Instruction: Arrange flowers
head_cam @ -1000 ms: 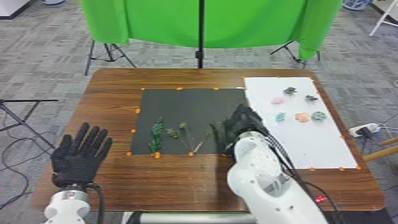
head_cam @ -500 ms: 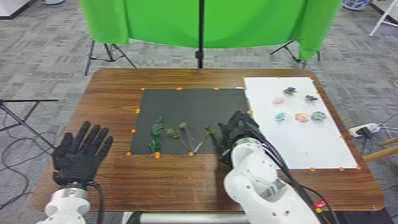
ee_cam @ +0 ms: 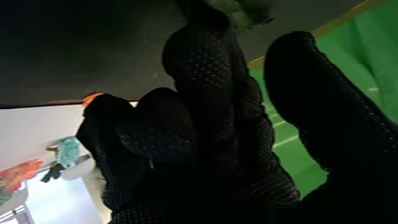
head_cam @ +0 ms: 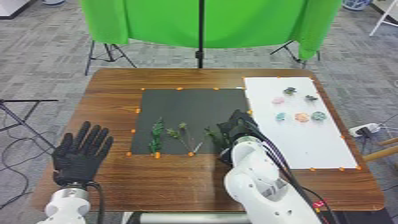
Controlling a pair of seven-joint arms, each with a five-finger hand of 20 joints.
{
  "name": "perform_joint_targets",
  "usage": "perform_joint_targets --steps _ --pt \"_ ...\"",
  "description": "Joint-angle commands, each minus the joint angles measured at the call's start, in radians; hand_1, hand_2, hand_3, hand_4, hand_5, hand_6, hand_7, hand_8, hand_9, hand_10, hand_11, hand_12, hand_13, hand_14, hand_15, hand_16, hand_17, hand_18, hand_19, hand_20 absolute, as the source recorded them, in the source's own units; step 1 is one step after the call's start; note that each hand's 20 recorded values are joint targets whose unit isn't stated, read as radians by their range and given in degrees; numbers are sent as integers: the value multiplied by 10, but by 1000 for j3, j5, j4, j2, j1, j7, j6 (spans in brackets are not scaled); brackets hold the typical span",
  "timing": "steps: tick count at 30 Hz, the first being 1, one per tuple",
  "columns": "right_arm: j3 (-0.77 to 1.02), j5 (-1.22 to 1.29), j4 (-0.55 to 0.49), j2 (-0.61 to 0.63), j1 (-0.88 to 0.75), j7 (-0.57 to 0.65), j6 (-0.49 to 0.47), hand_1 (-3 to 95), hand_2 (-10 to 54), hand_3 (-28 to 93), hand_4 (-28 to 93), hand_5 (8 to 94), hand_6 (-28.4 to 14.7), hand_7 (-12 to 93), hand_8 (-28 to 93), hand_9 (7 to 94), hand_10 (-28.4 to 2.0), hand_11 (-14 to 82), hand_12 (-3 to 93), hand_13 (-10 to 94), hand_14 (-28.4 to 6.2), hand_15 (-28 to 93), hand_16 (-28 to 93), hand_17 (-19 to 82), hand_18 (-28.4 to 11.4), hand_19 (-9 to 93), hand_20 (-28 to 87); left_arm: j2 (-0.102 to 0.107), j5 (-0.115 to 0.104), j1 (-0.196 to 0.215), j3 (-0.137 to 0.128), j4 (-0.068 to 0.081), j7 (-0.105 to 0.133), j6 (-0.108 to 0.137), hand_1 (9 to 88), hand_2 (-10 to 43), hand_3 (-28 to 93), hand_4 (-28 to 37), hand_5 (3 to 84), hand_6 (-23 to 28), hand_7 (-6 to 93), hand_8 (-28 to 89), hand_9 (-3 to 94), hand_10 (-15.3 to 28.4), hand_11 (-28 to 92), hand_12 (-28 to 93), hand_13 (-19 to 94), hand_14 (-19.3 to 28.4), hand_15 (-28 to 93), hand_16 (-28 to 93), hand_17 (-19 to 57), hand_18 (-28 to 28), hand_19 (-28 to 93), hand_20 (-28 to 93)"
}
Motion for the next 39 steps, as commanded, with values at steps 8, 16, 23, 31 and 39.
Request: perform_joint_targets --steps 8,16,23,31,39 --pt "31 -216 -19 83 -40 -113 227 377 -79 815 -164 736 -76 179 -14 845 -152 479 283 799 -120 756 352 477 -284 932 635 -19 -1 30 4 2 6 7 271 132 809 -283 421 89 108 -102 403 159 210 102 307 164 344 -67 -60 144 353 130" --pt "219 -133 -28 197 -108 -283 321 370 -89 833 -178 670 -74 183 -110 710 -191 417 239 698 -145 780 348 435 -253 932 639 -30 40 30 9 -1 12 -7 272 134 809 -283 421 89 109 -102 405 158 210 101 309 165 347 -66 -60 144 353 131" --pt "362 -99 -26 231 -157 -401 26 363 -95 862 -237 516 -64 189 -133 472 -195 180 162 486 -176 711 205 336 -243 932 562 -24 44 35 6 -4 23 -6 272 135 807 -283 421 88 109 -102 405 158 208 101 309 164 345 -66 -60 144 352 131" --pt "337 -168 49 238 -122 -412 -55 407 -95 855 -279 492 -49 194 -137 459 -164 151 152 470 -166 653 161 315 -249 932 510 -21 48 33 11 -5 24 15 272 136 806 -283 422 88 110 -103 406 158 208 101 311 165 345 -66 -60 144 352 131" --pt "291 -174 130 238 -72 -405 -50 539 -95 812 -282 531 -21 232 -163 486 -147 153 148 520 -119 563 257 328 -234 921 465 -25 52 32 15 -5 27 16 273 138 810 -283 425 89 113 -104 409 159 211 101 313 165 349 -66 -59 144 351 131"
